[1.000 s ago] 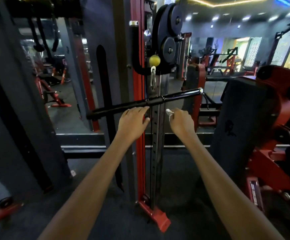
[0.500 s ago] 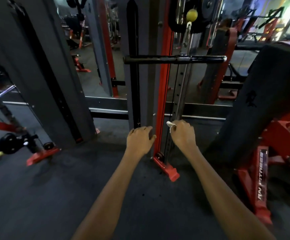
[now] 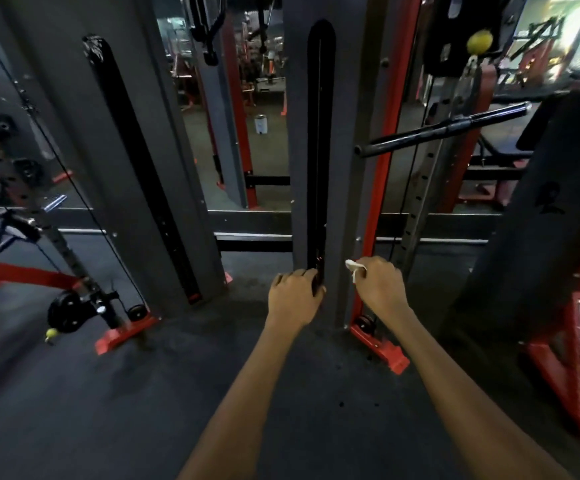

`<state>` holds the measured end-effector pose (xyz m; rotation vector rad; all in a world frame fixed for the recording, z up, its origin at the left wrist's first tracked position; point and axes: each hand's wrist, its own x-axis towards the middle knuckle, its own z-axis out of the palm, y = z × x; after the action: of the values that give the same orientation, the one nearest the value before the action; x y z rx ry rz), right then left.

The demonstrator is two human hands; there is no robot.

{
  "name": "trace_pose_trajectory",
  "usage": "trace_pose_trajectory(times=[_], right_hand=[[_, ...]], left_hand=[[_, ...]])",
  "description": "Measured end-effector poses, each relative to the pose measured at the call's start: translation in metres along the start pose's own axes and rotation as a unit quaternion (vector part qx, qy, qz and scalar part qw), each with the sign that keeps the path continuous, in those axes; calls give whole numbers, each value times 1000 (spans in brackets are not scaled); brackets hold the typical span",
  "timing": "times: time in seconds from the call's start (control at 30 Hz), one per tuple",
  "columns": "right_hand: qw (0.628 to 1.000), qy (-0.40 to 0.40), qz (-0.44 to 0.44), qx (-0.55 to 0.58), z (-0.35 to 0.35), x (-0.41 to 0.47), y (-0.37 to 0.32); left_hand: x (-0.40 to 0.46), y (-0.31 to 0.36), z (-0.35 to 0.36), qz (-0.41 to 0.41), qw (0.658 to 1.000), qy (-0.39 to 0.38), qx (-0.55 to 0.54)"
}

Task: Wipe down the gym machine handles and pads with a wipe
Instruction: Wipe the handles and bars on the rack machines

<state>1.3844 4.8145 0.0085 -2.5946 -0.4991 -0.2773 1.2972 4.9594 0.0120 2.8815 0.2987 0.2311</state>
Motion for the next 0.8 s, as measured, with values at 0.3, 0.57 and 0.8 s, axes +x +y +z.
trace_pose_trajectory(times=[0.3, 0.57, 0.8], right_hand=[[999, 22, 47, 8, 47, 44, -72], [995, 51, 82, 12, 89, 139, -101], [987, 82, 134, 22, 101, 239, -107]], left_hand=[[46, -88, -26, 38, 999, -10, 5], [147, -139, -20, 83, 996, -13, -17], [280, -168, -24, 151, 989, 4, 1]])
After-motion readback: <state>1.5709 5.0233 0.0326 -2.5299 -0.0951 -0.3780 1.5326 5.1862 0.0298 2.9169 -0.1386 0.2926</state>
